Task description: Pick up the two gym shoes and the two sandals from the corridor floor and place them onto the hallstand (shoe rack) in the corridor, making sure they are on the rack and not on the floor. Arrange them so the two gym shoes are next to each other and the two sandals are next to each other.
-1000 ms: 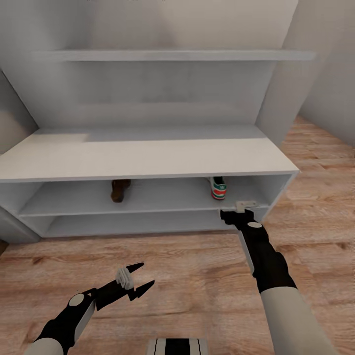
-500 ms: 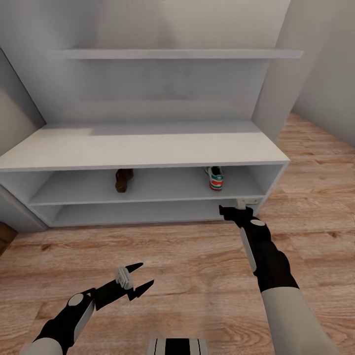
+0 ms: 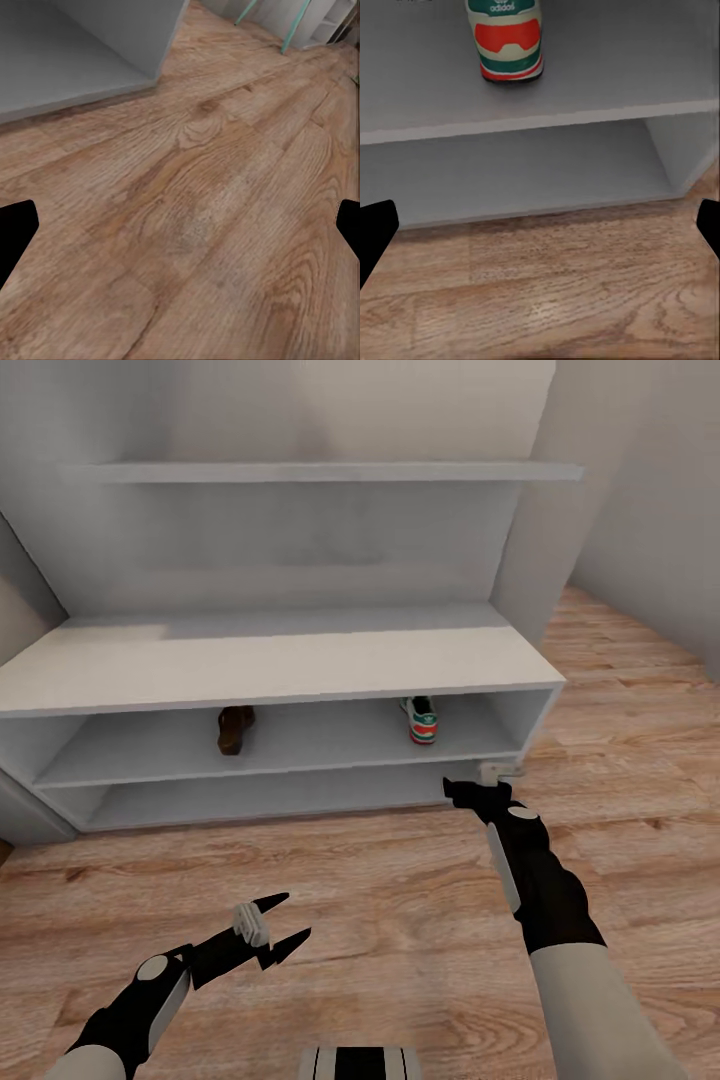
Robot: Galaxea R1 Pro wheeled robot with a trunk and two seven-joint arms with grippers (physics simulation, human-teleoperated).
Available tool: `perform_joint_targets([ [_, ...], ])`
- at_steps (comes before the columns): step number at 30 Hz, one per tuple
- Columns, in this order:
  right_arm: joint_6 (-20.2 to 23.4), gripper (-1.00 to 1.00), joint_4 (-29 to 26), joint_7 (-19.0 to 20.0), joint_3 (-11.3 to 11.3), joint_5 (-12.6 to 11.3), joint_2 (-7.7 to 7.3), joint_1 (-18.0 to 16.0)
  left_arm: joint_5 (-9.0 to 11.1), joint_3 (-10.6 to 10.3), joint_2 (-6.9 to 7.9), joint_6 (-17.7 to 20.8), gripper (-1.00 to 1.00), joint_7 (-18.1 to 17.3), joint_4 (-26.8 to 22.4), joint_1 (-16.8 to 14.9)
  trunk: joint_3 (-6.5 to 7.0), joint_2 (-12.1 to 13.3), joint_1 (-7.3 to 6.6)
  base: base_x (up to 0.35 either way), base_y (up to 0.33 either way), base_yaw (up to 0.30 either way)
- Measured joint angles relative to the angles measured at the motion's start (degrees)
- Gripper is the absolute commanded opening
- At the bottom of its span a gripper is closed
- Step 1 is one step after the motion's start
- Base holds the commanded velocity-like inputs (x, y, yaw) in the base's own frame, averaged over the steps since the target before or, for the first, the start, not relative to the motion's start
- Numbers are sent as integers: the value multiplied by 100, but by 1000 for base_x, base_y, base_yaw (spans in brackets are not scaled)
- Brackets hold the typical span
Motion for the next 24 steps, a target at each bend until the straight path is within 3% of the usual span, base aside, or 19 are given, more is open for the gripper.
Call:
perform_joint_targets([
  [24,0,100,27,2,-4,-7,-1,0,9,3,106,115,100,-9,-12,0,115,0,0,0,0,-269],
])
